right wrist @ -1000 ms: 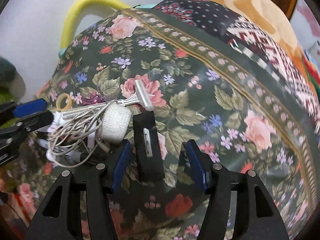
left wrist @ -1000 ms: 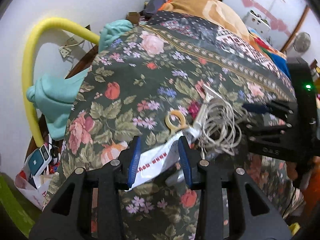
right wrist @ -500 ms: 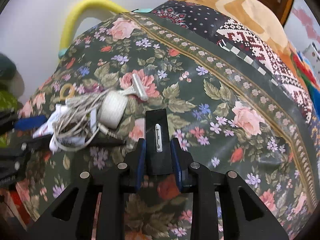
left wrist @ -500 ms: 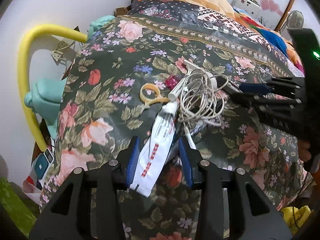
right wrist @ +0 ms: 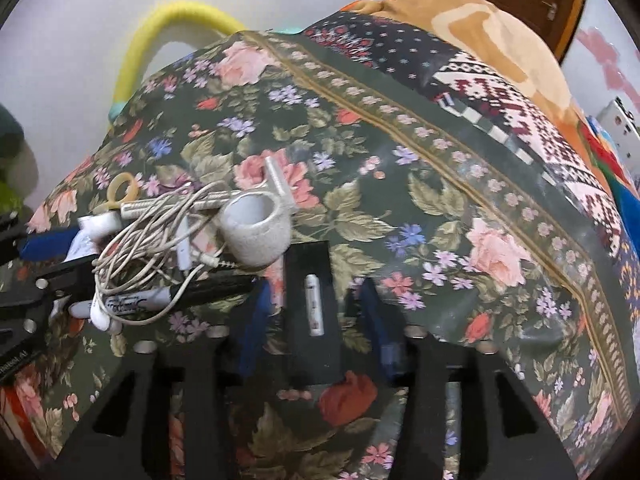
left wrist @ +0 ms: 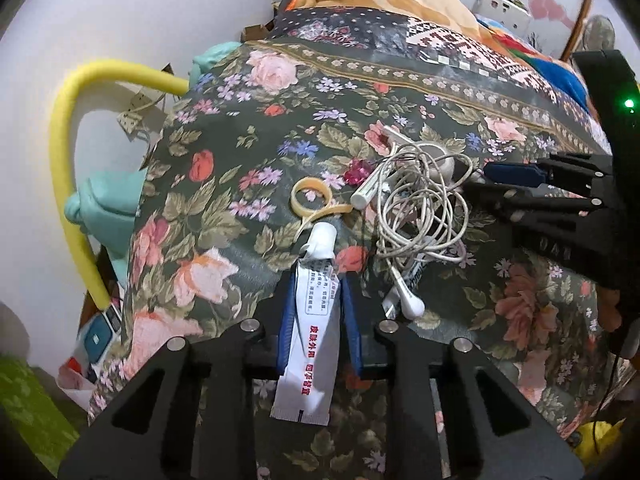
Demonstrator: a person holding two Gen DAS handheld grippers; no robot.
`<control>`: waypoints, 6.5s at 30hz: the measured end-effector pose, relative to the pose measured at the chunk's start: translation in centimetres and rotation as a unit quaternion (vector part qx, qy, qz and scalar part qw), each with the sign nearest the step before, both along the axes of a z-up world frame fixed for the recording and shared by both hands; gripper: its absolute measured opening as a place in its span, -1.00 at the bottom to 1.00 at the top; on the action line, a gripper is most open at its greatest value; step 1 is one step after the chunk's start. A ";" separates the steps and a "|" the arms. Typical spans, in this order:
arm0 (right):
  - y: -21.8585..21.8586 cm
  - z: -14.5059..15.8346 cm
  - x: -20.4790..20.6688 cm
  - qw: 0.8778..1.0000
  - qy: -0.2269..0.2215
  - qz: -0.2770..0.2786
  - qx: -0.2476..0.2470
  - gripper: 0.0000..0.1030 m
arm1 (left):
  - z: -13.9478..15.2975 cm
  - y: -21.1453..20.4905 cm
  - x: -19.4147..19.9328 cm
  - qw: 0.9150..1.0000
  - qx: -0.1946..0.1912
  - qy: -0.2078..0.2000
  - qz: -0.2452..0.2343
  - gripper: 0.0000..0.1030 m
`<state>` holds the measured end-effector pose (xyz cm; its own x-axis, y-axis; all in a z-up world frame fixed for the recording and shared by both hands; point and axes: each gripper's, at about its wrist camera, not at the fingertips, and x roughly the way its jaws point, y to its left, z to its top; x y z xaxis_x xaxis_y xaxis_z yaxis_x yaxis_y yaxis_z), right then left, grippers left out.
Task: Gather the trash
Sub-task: 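Grasp the white toothpaste tube with the left tool while the right grasps the black USB stick, then carry the toothpaste tube and USB stick with both tools over the bin, then open both tools to drop the tube and USB stick into the bin, then move both open tools back to the remaining items on the bed, then grasp the white earphones with the left tool while the right grasps the tape roll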
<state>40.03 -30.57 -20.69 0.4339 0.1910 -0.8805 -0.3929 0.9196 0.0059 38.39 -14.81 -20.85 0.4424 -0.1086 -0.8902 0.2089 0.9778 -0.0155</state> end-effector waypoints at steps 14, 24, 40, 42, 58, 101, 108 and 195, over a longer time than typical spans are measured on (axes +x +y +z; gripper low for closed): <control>-2.2 3.3 -3.7 0.999 0.008 -0.006 0.034 -0.56 | 4.7 0.7 -5.0 0.998 -0.053 -0.018 0.025 -0.57; 0.0 10.5 -9.4 0.997 -0.042 0.021 0.069 -0.56 | 11.0 2.2 -10.3 0.994 -0.073 -0.070 0.041 -0.57; 8.3 16.4 -19.6 0.987 -0.086 0.092 0.105 -0.56 | 15.3 8.4 -21.6 0.986 -0.057 -0.115 0.106 -0.57; 9.7 16.5 -20.8 0.985 -0.085 0.103 0.107 -0.56 | 15.3 9.5 -23.3 0.985 -0.052 -0.119 0.116 -0.57; 20.7 13.2 -28.7 0.974 -0.040 0.202 0.095 -0.56 | 10.2 18.0 -33.2 0.974 -0.046 -0.078 0.207 -0.57; 39.6 -8.7 -29.6 0.934 0.271 0.232 -0.007 -0.39 | -14.6 33.1 -36.3 0.895 -0.117 0.168 0.396 -0.57; 38.9 -7.7 -29.4 0.935 0.268 0.230 0.001 -0.27 | -14.2 33.7 -36.9 0.889 -0.145 0.162 0.403 -0.54; 0.6 3.1 0.7 0.998 -0.026 0.037 0.050 0.19 | 4.8 1.2 -3.4 0.988 -0.087 -0.067 0.107 0.38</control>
